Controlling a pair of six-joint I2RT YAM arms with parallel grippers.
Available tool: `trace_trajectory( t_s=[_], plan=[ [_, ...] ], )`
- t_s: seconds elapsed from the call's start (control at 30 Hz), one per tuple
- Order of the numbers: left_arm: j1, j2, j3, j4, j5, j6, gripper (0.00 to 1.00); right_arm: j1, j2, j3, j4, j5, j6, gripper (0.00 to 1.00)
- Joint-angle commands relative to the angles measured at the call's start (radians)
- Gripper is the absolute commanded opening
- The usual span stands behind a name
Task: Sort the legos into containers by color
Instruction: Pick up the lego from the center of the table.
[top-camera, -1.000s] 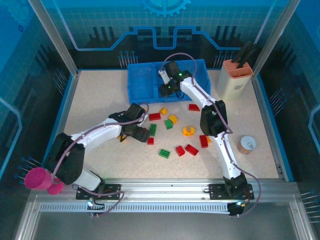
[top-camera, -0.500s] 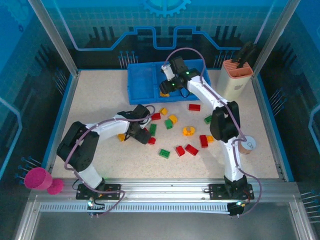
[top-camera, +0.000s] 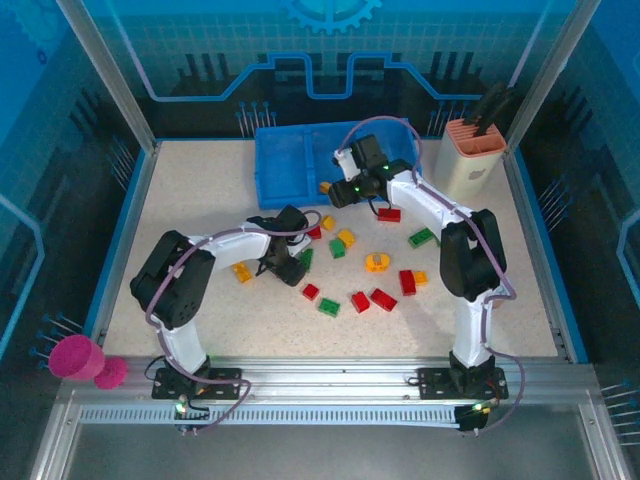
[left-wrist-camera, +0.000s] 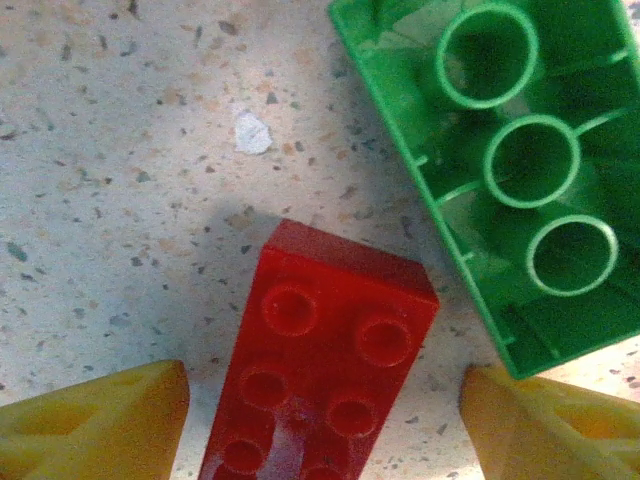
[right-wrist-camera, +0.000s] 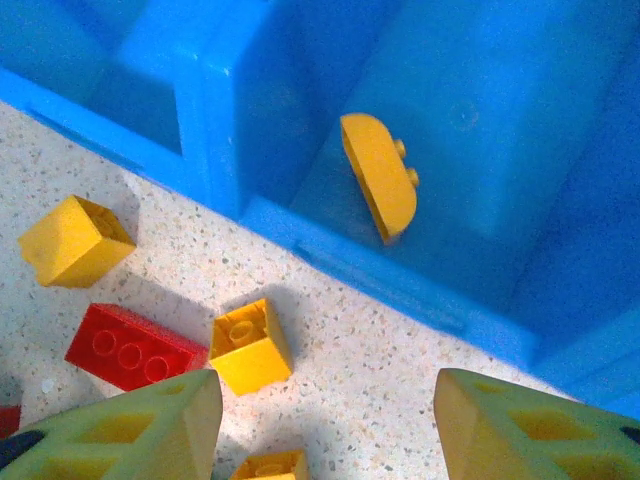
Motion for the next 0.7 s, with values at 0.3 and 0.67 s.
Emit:
trace_trajectory(
  t_s=[0.3, 0.67],
  plan=[
    [-0.031, 0.069, -0.039, -0.021, 0.038, -0.093, 0.38, -0.003, -0.244, -0.234, 0.07, 0.051, 0.116, 0.61],
    [-0.057, -0.023, 0.061, -0.148, 0.015, -0.195, 0.29, -0.013, -0.51, -0.574, -0.061, 0.113, 0.251, 0.62]
  ],
)
